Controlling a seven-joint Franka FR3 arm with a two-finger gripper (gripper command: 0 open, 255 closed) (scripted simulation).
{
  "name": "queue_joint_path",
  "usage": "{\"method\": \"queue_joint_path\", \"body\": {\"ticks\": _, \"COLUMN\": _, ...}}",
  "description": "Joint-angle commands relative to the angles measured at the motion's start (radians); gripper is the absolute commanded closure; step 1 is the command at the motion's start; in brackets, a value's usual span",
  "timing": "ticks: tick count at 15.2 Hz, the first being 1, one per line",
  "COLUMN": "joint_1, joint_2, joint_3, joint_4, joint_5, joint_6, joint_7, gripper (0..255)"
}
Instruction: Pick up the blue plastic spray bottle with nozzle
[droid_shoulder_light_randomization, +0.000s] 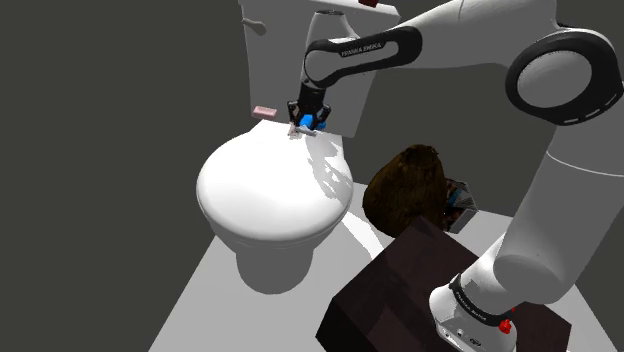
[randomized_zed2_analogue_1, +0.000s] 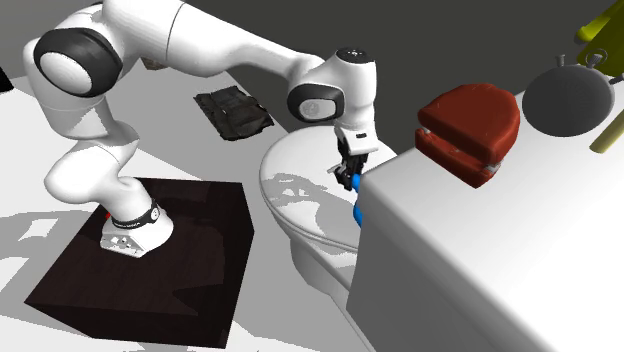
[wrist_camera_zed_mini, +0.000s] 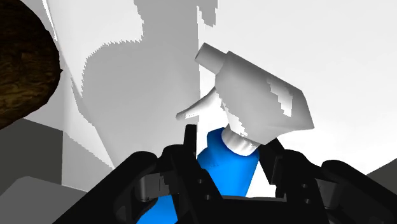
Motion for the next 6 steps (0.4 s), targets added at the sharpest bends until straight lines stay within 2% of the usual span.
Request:
{"method": "queue_joint_path", "body": {"ticks": 1, "joint_1": -0.001, "joint_2": -0.009, "joint_3": 0.000, "joint_4": 0.015, "joint_5": 0.002, "joint_6": -0.024, "joint_7": -0.002, "gripper": 255}}
{"method": "queue_joint_path", "body": {"ticks": 6, "joint_1": -0.001, "joint_2": -0.020, "joint_3": 0.001, "joint_4": 0.042, "joint_5": 0.003, "joint_6": -0.062, "joint_7": -0.003, "gripper": 255}}
